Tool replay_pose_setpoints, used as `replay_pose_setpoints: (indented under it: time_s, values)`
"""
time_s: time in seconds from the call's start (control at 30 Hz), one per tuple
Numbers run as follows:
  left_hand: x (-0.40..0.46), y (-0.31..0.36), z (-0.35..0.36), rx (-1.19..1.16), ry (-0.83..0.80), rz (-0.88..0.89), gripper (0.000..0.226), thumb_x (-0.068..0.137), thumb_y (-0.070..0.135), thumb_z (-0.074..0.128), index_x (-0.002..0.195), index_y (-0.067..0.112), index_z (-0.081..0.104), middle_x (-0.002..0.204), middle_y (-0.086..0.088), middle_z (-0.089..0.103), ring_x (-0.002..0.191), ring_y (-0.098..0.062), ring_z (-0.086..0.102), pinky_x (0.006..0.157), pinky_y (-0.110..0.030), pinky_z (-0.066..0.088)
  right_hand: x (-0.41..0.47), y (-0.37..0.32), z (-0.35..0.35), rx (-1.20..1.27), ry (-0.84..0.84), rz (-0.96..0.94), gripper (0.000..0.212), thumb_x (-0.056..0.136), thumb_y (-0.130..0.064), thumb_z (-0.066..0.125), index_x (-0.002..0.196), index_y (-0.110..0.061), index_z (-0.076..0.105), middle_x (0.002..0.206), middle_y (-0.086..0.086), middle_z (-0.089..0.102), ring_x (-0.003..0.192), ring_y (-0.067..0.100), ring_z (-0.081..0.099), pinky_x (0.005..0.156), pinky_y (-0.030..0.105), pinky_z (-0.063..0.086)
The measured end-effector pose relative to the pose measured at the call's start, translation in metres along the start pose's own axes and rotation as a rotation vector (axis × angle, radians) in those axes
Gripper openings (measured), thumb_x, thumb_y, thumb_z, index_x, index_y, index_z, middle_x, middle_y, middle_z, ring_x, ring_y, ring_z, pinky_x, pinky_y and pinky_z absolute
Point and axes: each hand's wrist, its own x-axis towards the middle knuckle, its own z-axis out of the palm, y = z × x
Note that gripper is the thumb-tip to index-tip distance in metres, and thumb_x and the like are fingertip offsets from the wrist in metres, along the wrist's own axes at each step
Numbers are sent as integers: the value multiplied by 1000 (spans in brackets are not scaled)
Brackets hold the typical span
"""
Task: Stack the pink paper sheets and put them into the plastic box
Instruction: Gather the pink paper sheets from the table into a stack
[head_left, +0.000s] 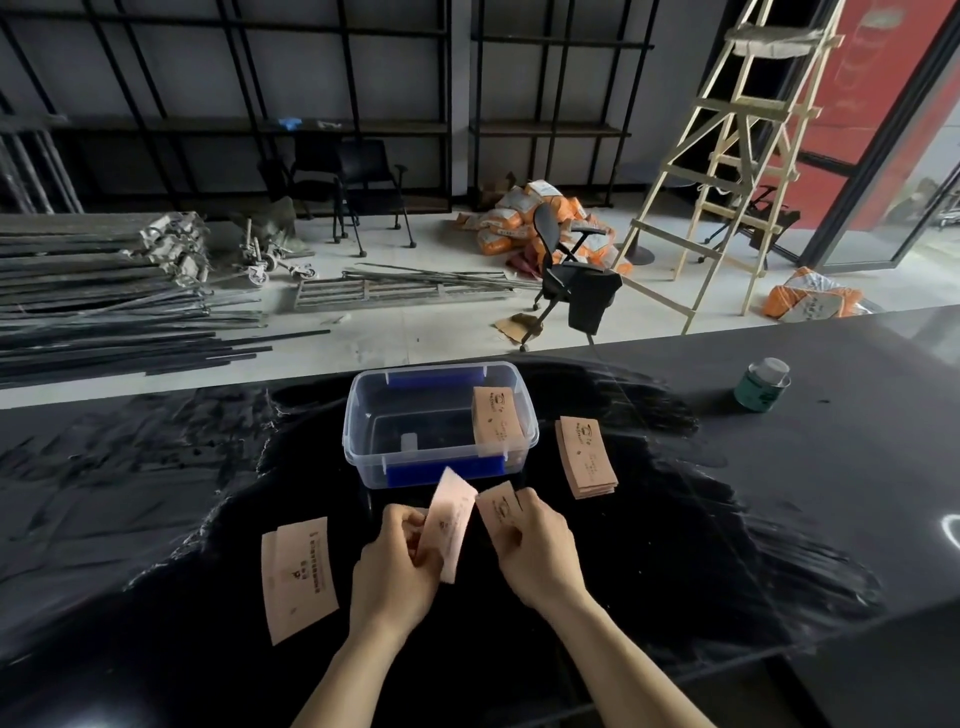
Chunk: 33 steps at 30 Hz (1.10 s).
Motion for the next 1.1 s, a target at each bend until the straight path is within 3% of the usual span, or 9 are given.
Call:
replay_pose_setpoints:
  time_s: [0.2,0.3,0.37,0.47,0.57,0.73,0.83,0.97,1.1]
  values:
    - [3,8,12,-371,-88,-87,51,90,3,67,131,29,52,124,1,65,104,-15,67,79,-33,63,4,-2,7,321,-25,124,29,90,-5,72,116,-13,63,103,-6,65,94,9,62,62,11,48]
    - [3,6,15,-375,-127,-90,51,86,-5,65,123,29,56,124,0,60,111,-17,64,82,-34,63,7,2,10,343,19,159,24,90,-10,74,112,-14,66,111,1,71,97,15,67,69,18,56]
    - [4,5,14,-336,-148,-93,49,89,-7,61,121,28,53,115,6,59,101,-9,63,65,-20,59,10,4,9,399,-1,215,19,94,-11,68,113,-15,66,113,4,73,99,18,71,78,33,65]
    - [6,3,15,-301,-88,-119,39,93,-2,60,118,27,51,106,10,62,96,-8,65,58,-15,54,14,4,7,457,-49,247,13,100,-13,61,111,-18,66,111,3,74,95,17,74,75,37,67]
    - [7,8,19,-274,-74,-111,35,93,1,61,121,21,55,113,2,67,100,-15,67,79,-31,62,16,0,11,528,-79,283,14,101,-14,60,113,-18,66,113,4,73,101,21,73,82,42,67]
    - [2,21,26,-313,-127,-32,18,101,14,56,118,19,54,117,-3,68,101,-16,64,86,-31,56,18,-10,18,554,-52,315,5,103,-18,57,108,-19,56,107,4,68,91,15,68,65,27,54]
    - [0,23,26,-299,-134,26,32,93,31,71,118,23,53,103,12,70,89,-3,69,80,-29,62,19,-12,20,533,-40,292,3,103,-19,58,101,-20,56,103,3,68,87,15,68,61,24,51]
    - [4,21,17,-162,-97,37,35,88,32,75,117,25,56,100,11,73,88,-7,72,84,-32,63,22,-11,18,466,-59,212,7,101,-19,61,107,-15,61,109,6,72,93,18,71,68,27,57]
    - [2,16,3,105,28,103,33,90,49,65,119,34,59,109,16,68,95,-3,67,84,-28,59,23,-10,13,420,-84,208,30,97,-7,64,125,-16,61,122,4,70,113,24,70,88,37,63]
